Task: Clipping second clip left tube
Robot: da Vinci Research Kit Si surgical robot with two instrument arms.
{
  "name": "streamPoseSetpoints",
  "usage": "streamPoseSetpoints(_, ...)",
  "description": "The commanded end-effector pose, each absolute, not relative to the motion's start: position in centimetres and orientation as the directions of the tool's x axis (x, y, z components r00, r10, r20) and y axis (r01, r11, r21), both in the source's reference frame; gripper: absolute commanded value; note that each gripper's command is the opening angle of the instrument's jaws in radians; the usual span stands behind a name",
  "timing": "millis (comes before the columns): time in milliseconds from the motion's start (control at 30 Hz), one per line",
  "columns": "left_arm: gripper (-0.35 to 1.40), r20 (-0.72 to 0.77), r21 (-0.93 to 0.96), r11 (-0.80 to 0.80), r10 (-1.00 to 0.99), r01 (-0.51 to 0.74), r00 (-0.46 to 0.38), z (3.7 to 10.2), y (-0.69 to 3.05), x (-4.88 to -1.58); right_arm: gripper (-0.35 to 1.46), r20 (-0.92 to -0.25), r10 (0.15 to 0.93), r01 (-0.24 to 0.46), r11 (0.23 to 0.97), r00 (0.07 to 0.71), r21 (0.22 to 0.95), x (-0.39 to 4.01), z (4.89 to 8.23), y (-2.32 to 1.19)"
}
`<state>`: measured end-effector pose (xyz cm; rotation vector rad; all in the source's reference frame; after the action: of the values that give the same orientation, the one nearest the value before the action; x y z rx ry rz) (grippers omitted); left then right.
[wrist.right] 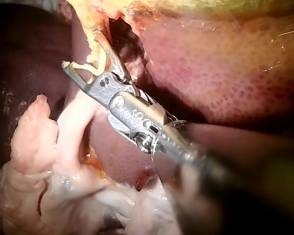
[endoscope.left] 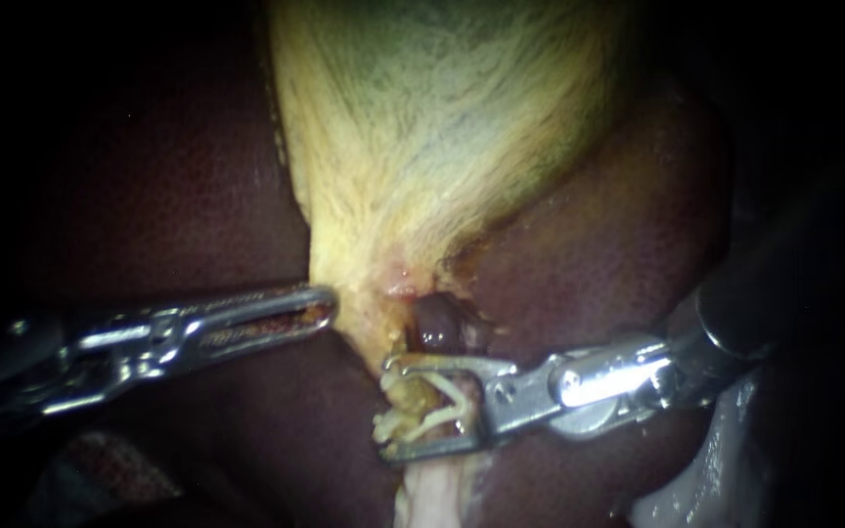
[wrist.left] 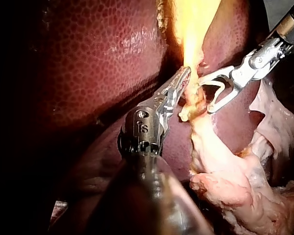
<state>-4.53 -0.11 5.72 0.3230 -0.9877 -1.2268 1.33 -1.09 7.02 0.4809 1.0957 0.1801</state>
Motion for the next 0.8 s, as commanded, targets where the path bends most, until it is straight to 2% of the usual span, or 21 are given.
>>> streamPoseSetpoints(33, -0.35, 0.453, 0.686, 0.353, -0.892, 0.636, 0.007, 5.70, -0.11, -4.52, 0.56, -0.806, 0.370, 0.088, 0.885, 0.462, 0.457, 1.31, 7.04, -1.08)
streamPoseSetpoints(267, -0.35, 0.454, 0.690, 0.352, -0.891, 0.633, 0.000, 5.60, -0.10, -4.50, 0.56, -0.783, 0.356, 0.069, 0.891, 0.510, 0.450, 1.20, 7.13, -1.01)
streamPoseSetpoints(400, -0.35, 0.455, 0.691, 0.351, -0.891, 0.632, -0.002, 5.58, -0.10, -4.51, 0.56, -0.782, 0.354, 0.068, 0.892, 0.513, 0.448, 1.24, 7.15, -1.04)
streamPoseSetpoints(600, -0.35, 0.455, 0.692, 0.350, -0.891, 0.632, -0.006, 5.58, -0.07, -4.56, 0.56, -0.784, 0.348, 0.061, 0.897, 0.514, 0.438, 1.47, 7.22, -1.16)
streamPoseSetpoints(800, -0.35, 0.455, 0.691, 0.348, -0.891, 0.634, -0.007, 5.59, -0.04, -4.63, 0.56, -0.787, 0.341, 0.083, 0.893, 0.515, 0.441, 1.72, 7.32, -1.29)
